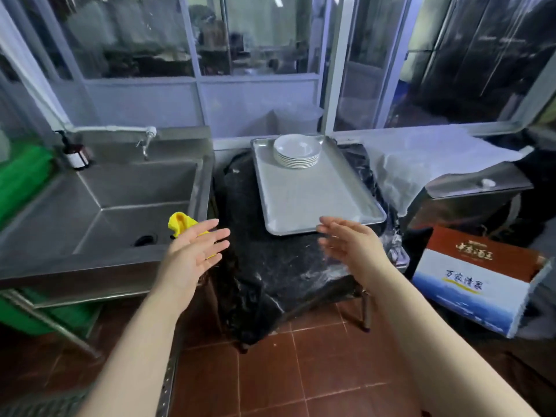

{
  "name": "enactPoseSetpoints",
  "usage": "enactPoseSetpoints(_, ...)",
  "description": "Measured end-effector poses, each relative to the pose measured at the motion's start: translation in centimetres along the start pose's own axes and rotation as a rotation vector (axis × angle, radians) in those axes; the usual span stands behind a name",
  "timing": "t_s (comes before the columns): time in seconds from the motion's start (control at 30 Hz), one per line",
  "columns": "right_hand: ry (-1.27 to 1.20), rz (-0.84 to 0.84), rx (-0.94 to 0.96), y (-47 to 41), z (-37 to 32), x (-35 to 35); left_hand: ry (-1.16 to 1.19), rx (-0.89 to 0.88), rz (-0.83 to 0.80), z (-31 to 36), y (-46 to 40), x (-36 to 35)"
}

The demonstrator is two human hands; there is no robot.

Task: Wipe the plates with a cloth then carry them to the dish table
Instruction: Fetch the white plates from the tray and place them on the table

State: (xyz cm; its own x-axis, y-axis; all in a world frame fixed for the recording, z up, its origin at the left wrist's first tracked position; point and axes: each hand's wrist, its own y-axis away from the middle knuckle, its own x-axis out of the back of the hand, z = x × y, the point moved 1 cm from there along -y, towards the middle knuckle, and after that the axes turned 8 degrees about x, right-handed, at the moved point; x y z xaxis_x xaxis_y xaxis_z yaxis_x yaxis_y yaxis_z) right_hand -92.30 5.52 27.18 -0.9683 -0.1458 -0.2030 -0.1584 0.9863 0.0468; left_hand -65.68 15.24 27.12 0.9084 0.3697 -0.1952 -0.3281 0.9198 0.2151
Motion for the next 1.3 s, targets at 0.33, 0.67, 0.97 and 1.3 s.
enactPoseSetpoints(0.33, 0.12, 0.102, -0.03, -21.5, -1.2, 0.5, -0.007, 0.022, -0.023, 3.6, -23.3, -5.9)
enactPoseSetpoints(0.67, 0.26, 0.195, -0.013, -40.9, -1.3, 4.2, -0.083, 0.064, -0.087, 6.8, -42.3, -13.5)
enactPoseSetpoints(0.97, 0.633, 0.123, 0.02, -58.1, 4.4, 6.0, -0.109, 0.111, 0.099, 3.6, -55.7, -17.0)
enactPoseSetpoints(1.3, 0.815, -0.019, 0.032, -66.5, 8.4, 5.2, -0.218, 0.209, 0.224, -3.0, -64.9, -18.8)
